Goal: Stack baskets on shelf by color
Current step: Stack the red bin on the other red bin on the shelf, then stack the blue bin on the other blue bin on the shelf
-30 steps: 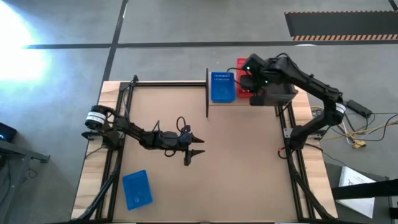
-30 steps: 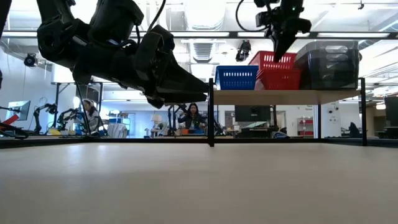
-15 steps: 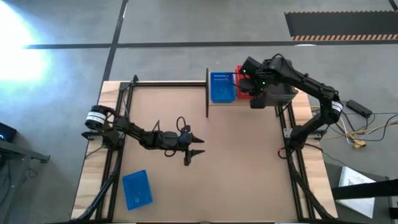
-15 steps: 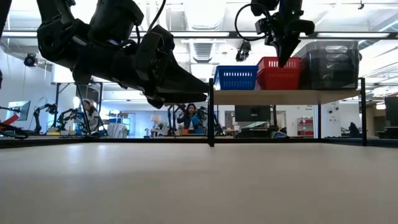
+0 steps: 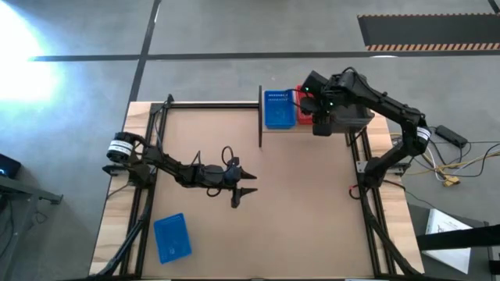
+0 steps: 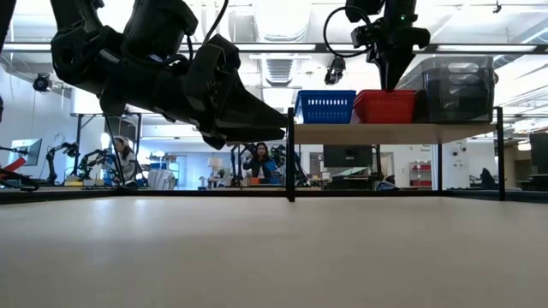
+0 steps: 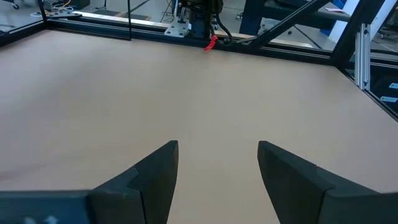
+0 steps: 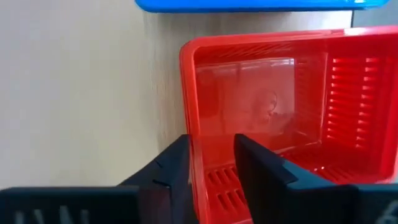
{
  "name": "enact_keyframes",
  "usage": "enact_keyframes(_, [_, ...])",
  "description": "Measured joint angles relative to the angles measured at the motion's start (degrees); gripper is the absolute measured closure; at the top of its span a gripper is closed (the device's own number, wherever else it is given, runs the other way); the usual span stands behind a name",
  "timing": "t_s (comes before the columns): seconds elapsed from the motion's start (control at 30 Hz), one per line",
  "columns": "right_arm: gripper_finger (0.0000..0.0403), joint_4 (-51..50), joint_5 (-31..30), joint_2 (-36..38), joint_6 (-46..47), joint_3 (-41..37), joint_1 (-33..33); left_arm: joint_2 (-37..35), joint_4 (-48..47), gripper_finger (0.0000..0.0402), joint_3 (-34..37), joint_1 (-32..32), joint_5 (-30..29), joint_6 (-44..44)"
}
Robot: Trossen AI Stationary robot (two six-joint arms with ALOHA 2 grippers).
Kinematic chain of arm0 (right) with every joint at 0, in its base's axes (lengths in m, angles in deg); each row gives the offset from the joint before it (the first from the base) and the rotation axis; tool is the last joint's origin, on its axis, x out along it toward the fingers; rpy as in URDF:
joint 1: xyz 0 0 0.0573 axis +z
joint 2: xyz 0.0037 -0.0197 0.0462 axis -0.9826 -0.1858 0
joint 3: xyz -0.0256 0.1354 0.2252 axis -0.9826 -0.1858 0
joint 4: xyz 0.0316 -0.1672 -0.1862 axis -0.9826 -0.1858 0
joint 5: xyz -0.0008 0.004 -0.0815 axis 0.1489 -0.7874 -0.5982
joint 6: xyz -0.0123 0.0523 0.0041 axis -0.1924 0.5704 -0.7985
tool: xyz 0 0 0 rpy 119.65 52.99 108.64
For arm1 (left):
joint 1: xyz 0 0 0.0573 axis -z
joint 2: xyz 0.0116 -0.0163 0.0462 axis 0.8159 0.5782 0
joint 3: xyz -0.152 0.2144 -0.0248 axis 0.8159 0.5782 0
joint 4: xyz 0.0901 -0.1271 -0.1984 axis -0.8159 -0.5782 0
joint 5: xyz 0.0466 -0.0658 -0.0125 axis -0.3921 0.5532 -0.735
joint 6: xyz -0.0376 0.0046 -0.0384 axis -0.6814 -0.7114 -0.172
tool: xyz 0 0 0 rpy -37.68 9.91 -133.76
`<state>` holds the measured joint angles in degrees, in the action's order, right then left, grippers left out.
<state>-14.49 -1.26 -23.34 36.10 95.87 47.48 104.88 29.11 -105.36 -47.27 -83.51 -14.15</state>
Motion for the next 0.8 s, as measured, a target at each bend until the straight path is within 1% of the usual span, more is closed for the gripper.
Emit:
enact_keyframes(0.1, [0.0267, 0.2, 0.0, 0.0, 4.8, 1.3, 0.0, 0.0, 0.0, 0.0197, 0.0, 0.1, 0.0, 0.0])
enact_keyframes(0.2, [0.0267, 0.3, 0.0, 0.1, 9.3, 2.9, 0.2, 0.0, 0.0, 0.0197, 0.0, 0.1, 0.0, 0.0])
enact_keyframes(0.33, [0.0284, 1.2, -0.1, 1.2, 11.9, 3.6, 2.1, 0.0, 0.0, 0.0197, -0.1, 0.1, 0.0, 0.0])
enact_keyframes(0.5, [0.0315, 4.9, 0.0, 4.1, 15.6, 0.9, 6.7, 0.0, 0.5, 0.0197, -0.1, 0.1, 0.0, 0.0])
enact_keyframes(0.57, [0.033, 8.1, 0.0, 5.9, 19.3, -1.8, 10.0, 0.0, 1.2, 0.0197, -0.1, 0.2, 0.0, 0.0])
enact_keyframes(0.63, [0.0344, 12.0, 0.0, 8.0, 23.4, -5.6, 14.8, 0.0, 2.4, 0.0197, -0.1, 0.4, 0.0, 0.2])
enact_keyframes(0.73, [0.0364, 21.2, 0.0, 11.3, 30.3, -13.7, 24.2, 0.0, 4.4, 0.0197, -0.1, 1.0, 0.0, 2.4])
enact_keyframes(0.8, [0.0375, 29.8, -0.3, 13.0, 35.0, -20.4, 31.2, 0.0, 5.5, 0.0197, -0.1, 1.7, 0.0, 4.5])
